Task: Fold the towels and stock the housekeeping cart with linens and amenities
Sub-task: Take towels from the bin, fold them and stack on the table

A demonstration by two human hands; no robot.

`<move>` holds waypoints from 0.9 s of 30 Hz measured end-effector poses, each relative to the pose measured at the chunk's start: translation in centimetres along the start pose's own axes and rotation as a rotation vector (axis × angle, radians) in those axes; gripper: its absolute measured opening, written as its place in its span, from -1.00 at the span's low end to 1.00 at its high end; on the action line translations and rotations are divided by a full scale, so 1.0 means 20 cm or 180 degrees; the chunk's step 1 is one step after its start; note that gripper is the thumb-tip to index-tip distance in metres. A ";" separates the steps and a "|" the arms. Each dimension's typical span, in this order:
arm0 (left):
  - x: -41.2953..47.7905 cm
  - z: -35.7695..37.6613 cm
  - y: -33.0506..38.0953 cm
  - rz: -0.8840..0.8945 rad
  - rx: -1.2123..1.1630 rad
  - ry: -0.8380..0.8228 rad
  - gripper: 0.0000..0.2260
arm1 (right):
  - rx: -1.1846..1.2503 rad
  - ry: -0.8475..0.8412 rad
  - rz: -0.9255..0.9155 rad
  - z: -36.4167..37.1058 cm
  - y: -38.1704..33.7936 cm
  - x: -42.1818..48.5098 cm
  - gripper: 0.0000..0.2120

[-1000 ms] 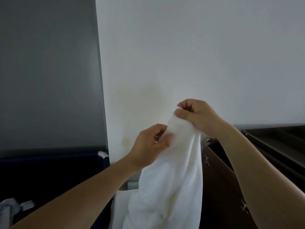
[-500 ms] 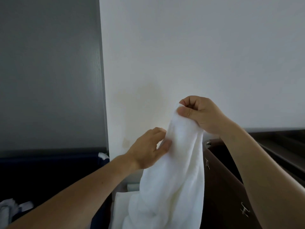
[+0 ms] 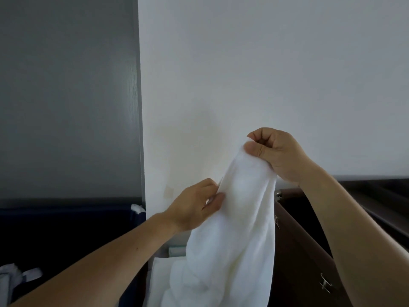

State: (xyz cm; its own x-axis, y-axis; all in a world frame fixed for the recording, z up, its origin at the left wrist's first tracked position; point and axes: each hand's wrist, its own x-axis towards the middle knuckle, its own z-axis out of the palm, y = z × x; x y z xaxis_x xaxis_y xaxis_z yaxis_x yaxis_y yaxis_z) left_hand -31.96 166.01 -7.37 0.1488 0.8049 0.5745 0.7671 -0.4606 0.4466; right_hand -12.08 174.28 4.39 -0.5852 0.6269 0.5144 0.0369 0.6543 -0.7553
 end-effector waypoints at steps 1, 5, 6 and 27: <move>-0.01 0.01 -0.02 -0.0080 -0.0025 -0.0140 -0.70 | 0.0048 0.0044 -0.0015 0.00 -0.01 0.00 -0.96; -0.05 0.08 -0.05 -0.0495 -0.0572 -0.0506 -0.68 | 0.0254 0.0126 -0.0020 -0.02 -0.03 0.02 -0.94; -0.06 0.09 -0.05 -0.0621 -0.0712 -0.0567 -0.66 | 0.0283 0.0136 -0.0010 -0.03 -0.03 0.02 -0.94; -0.23 0.03 -0.16 -0.1687 -0.1266 -0.0631 -0.59 | -0.0165 0.1684 0.0283 -0.22 0.18 0.07 -0.86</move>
State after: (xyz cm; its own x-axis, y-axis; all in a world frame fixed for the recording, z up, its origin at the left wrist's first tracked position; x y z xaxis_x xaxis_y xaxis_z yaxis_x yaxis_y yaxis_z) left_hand -34.70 163.95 -11.92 -0.0426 0.9950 0.0900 0.4862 -0.0580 0.8719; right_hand -9.22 179.36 4.12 -0.0904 0.7994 0.5939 0.1156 0.6008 -0.7910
